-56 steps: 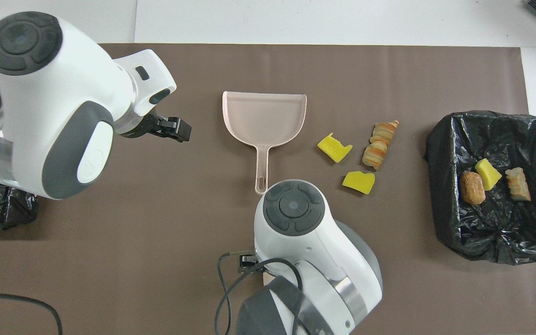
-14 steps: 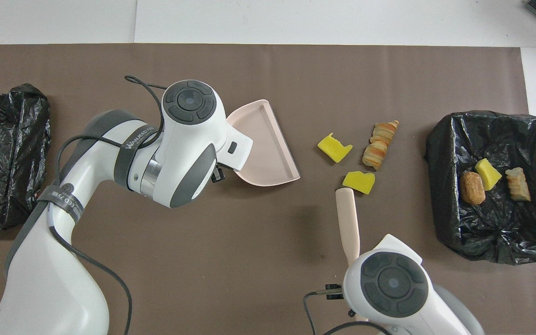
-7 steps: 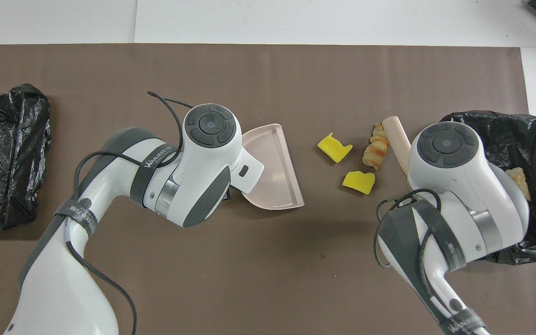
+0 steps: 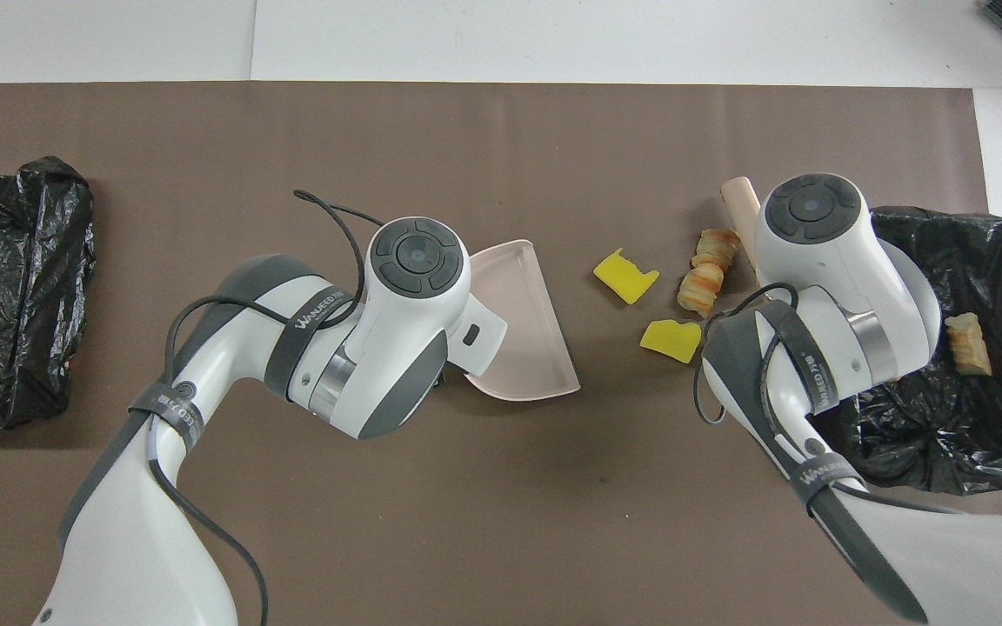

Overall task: Sweep and dump trash in bin
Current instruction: 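Sweep the remaining scraps into the dustpan with the right gripper's brush, then carry the loaded dustpan toward the bin nearer the left gripper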

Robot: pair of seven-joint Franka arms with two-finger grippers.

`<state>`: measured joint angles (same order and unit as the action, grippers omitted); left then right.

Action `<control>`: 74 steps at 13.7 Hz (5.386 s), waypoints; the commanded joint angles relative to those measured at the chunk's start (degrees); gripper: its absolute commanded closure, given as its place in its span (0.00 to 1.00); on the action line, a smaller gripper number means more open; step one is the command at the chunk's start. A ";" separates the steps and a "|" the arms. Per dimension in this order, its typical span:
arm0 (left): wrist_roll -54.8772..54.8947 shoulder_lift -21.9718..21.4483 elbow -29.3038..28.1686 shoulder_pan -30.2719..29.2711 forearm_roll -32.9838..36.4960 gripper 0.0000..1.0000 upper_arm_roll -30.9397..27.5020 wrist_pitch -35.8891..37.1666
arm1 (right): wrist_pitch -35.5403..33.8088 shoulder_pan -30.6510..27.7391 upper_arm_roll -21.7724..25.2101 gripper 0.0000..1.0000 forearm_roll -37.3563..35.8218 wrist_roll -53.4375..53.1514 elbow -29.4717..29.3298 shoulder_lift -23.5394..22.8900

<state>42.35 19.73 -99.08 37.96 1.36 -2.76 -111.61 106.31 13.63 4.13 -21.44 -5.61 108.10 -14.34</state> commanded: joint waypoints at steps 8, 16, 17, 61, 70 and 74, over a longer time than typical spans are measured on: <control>-5.17 -3.64 -5.41 2.64 1.27 1.00 -0.76 -0.01 | 1.01 5.52 -2.81 1.00 24.31 4.82 9.75 4.41; -5.18 -4.26 -6.83 2.91 1.19 1.00 -0.67 -0.89 | -3.11 9.67 -2.90 1.00 49.74 6.14 10.38 7.57; -5.09 -4.26 -6.83 2.65 1.27 1.00 -0.58 -0.80 | -4.34 9.06 -2.55 1.00 49.83 5.53 9.77 9.23; 9.31 -10.41 -15.18 -4.28 1.80 1.00 -0.23 -11.88 | -13.06 16.52 -4.22 1.00 27.24 -14.69 16.26 21.46; 31.00 -21.31 -14.91 -22.90 0.31 1.00 -0.32 -1.42 | -6.76 22.65 -5.80 1.00 39.27 -33.41 22.84 27.16; 43.48 -22.37 -11.85 -34.41 -2.06 1.00 -1.11 0.78 | 0.72 27.23 -5.80 1.00 40.69 -31.93 26.44 25.95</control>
<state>80.44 -1.60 -111.89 8.01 1.02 -4.22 -112.41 102.87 39.51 -1.77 17.85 -37.81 130.97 10.43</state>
